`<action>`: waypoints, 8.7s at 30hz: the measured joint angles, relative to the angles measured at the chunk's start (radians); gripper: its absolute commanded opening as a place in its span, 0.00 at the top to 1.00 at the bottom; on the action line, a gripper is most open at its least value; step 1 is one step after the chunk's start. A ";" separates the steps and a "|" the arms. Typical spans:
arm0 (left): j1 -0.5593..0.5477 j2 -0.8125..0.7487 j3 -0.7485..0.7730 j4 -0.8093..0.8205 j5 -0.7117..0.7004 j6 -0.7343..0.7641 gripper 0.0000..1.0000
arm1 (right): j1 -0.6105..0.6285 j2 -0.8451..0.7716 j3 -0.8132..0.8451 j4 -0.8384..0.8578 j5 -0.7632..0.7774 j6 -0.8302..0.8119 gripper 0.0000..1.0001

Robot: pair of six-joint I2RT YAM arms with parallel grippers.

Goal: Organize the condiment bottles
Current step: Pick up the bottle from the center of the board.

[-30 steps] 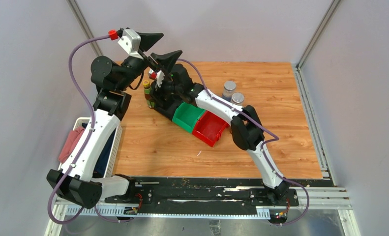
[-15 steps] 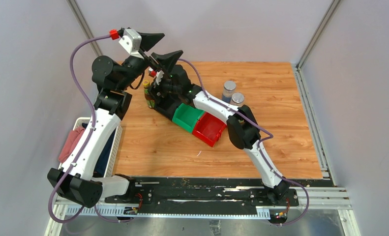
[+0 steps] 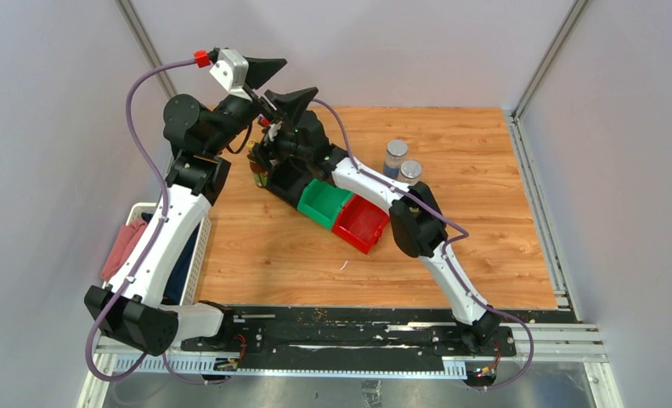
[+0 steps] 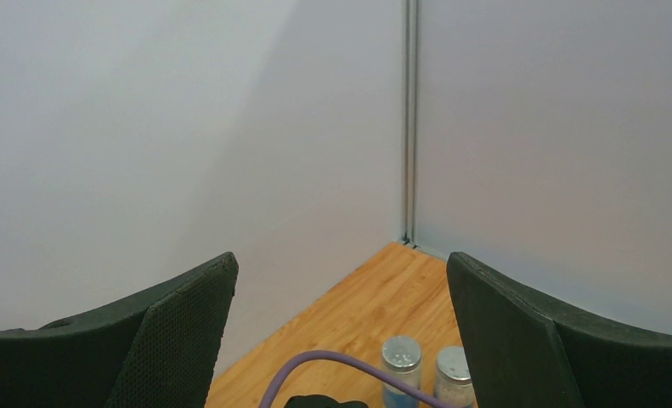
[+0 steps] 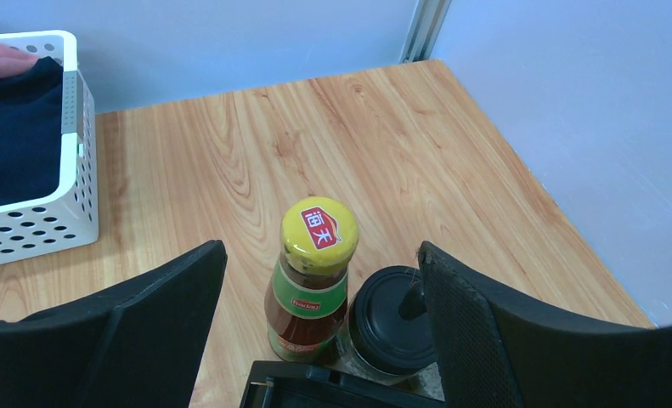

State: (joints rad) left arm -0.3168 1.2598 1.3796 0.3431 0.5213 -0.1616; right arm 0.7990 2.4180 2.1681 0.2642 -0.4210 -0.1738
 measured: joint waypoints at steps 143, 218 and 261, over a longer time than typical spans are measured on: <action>-0.013 0.060 0.000 0.000 0.022 -0.003 0.00 | -0.020 0.220 0.230 0.080 -0.068 0.226 1.00; -0.026 -0.019 0.179 -0.271 -0.055 0.182 0.00 | 0.002 0.148 0.202 -0.034 -0.146 0.154 1.00; -0.060 -0.068 0.172 -0.332 -0.104 0.241 0.00 | 0.002 0.129 0.263 -0.048 -0.180 0.136 1.00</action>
State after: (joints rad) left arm -0.3767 1.1919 1.5520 0.0113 0.4171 0.0799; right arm 0.8013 2.5465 2.4313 0.2161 -0.6006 -0.0376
